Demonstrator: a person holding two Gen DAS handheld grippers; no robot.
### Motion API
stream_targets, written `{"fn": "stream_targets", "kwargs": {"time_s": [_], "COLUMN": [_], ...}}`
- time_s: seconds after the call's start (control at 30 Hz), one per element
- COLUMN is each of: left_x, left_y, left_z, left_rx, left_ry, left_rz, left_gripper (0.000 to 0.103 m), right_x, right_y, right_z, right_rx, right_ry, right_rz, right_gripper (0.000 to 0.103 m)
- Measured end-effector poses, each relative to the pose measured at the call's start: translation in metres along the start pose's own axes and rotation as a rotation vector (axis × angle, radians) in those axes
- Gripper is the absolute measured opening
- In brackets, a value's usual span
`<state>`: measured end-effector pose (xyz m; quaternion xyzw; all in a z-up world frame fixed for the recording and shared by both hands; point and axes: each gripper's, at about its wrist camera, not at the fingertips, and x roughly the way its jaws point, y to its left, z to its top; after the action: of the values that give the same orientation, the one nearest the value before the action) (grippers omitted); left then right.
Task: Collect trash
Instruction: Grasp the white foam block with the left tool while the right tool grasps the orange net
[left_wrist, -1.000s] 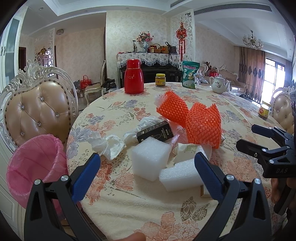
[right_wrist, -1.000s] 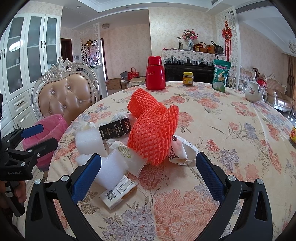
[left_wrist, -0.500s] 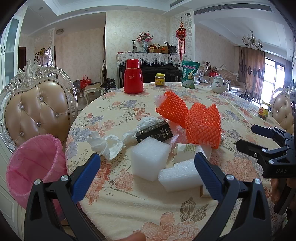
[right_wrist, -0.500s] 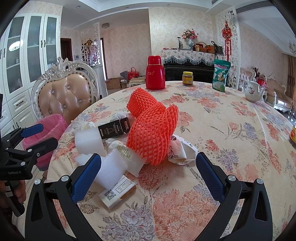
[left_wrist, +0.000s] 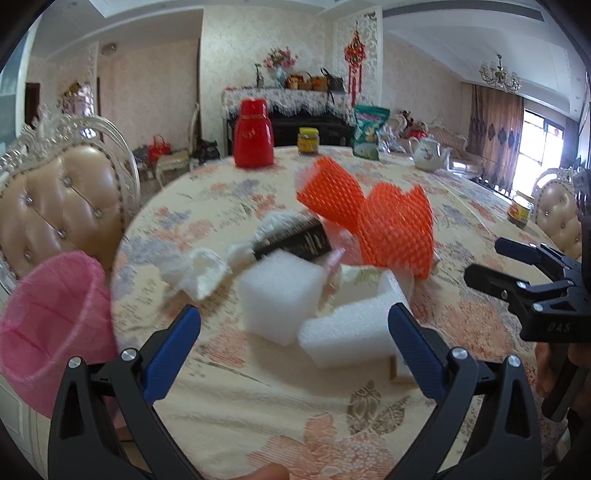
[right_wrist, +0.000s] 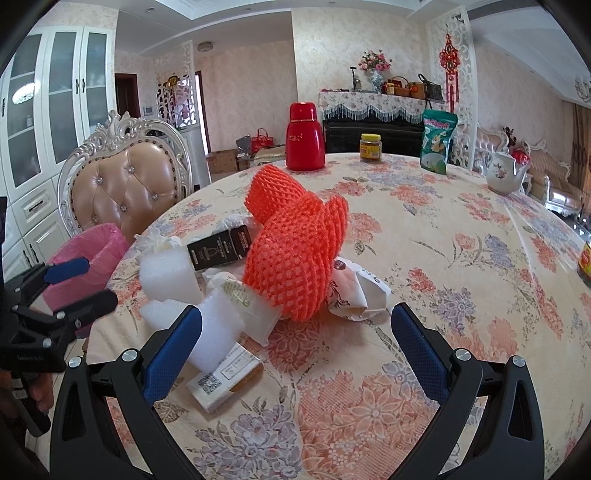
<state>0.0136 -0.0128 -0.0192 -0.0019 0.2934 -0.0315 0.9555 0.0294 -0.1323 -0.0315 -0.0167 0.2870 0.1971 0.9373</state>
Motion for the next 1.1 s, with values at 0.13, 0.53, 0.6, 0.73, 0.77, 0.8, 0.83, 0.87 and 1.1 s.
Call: {"fn": "stream_targets", "kwargs": {"time_s": [0.13, 0.53, 0.6, 0.73, 0.77, 0.8, 0.83, 0.87, 1.1], "left_x": [0.015, 0.059, 0.066, 0.072, 0.072, 0.071, 0.07, 0.068, 0.044], "left_y": [-0.012, -0.025, -0.023, -0.021, -0.021, -0.021, -0.021, -0.021, -0.021], "left_z": [-0.004, -0.009, -0.008, -0.006, -0.005, -0.004, -0.004, -0.003, 0.008], "left_rx": [0.006, -0.111, -0.128, -0.121, -0.116, -0.111, -0.104, -0.095, -0.04], "left_ry": [0.044, 0.197, 0.211, 0.212, 0.21, 0.208, 0.205, 0.197, 0.114], "left_rz": [-0.034, -0.115, -0.128, -0.147, -0.147, -0.154, -0.158, -0.158, -0.147], "left_gripper": [0.098, 0.098, 0.098, 0.084, 0.084, 0.084, 0.084, 0.084, 0.084], "right_x": [0.005, 0.011, 0.012, 0.018, 0.019, 0.02, 0.023, 0.025, 0.042], "right_y": [-0.01, -0.03, -0.03, -0.032, -0.033, -0.033, -0.033, -0.033, -0.029], "right_z": [-0.001, 0.008, 0.009, 0.013, 0.015, 0.015, 0.017, 0.018, 0.027], "right_rx": [0.02, 0.057, 0.058, 0.06, 0.06, 0.061, 0.065, 0.067, 0.086], "right_ry": [0.017, 0.021, 0.021, 0.026, 0.028, 0.029, 0.033, 0.036, 0.058], "right_rz": [-0.012, -0.019, -0.018, -0.009, -0.007, -0.006, -0.005, -0.004, 0.002], "right_gripper": [0.096, 0.096, 0.096, 0.096, 0.096, 0.096, 0.096, 0.096, 0.096]}}
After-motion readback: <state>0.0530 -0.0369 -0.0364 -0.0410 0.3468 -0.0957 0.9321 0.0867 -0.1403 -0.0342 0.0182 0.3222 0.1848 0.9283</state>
